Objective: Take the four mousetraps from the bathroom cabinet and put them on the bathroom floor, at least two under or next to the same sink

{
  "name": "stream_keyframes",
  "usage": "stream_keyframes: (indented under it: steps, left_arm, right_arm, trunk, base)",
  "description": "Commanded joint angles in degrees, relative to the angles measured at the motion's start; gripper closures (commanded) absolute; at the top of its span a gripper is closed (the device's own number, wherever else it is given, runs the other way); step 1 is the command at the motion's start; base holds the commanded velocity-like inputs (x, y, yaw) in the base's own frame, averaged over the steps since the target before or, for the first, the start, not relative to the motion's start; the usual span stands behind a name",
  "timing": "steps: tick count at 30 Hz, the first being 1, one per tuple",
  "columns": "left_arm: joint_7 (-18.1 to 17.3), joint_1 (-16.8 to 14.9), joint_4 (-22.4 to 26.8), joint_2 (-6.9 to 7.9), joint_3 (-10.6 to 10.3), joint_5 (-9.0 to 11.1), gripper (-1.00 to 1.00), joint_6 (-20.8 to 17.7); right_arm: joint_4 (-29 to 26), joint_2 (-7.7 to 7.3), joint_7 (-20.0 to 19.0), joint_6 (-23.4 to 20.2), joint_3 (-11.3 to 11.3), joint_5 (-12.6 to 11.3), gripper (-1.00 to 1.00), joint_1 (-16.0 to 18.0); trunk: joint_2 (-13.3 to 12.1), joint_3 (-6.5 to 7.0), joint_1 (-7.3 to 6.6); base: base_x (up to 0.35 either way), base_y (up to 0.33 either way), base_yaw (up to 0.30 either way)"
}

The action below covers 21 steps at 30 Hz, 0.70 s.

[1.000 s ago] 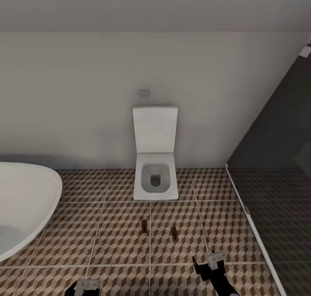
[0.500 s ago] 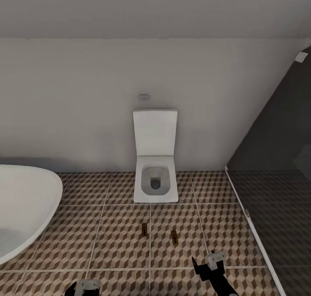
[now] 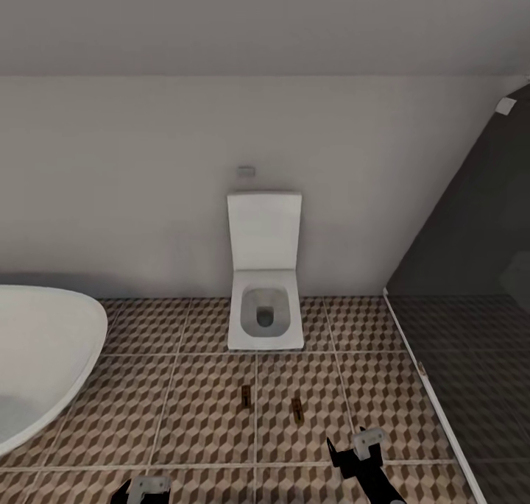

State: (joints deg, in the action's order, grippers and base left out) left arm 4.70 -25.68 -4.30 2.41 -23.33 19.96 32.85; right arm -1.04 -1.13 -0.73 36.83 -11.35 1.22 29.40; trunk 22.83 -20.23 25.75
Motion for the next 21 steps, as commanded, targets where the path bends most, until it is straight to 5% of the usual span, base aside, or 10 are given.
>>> stream_keyframes:
  steps: [1,21]
  left_arm:
    - [0.22,-0.07,-0.19,-0.04,-0.49,0.17,-1.0,0.29]
    - [0.22,-0.07,-0.19,-0.13,-0.49,0.17,-1.0,0.21]
  right_arm:
    - [0.05,0.0,-0.07,0.17,0.01,0.11,-1.0,0.04]
    - [0.08,0.07,-0.13,0.11,0.01,0.11,-1.0,0.04]
  trunk:
    - [0.09,0.01,0.03]
    - [0.09,1.82,0.03]
  base:
    - [0.0,0.0,0.0]
    - [0.0,0.0,0.0]
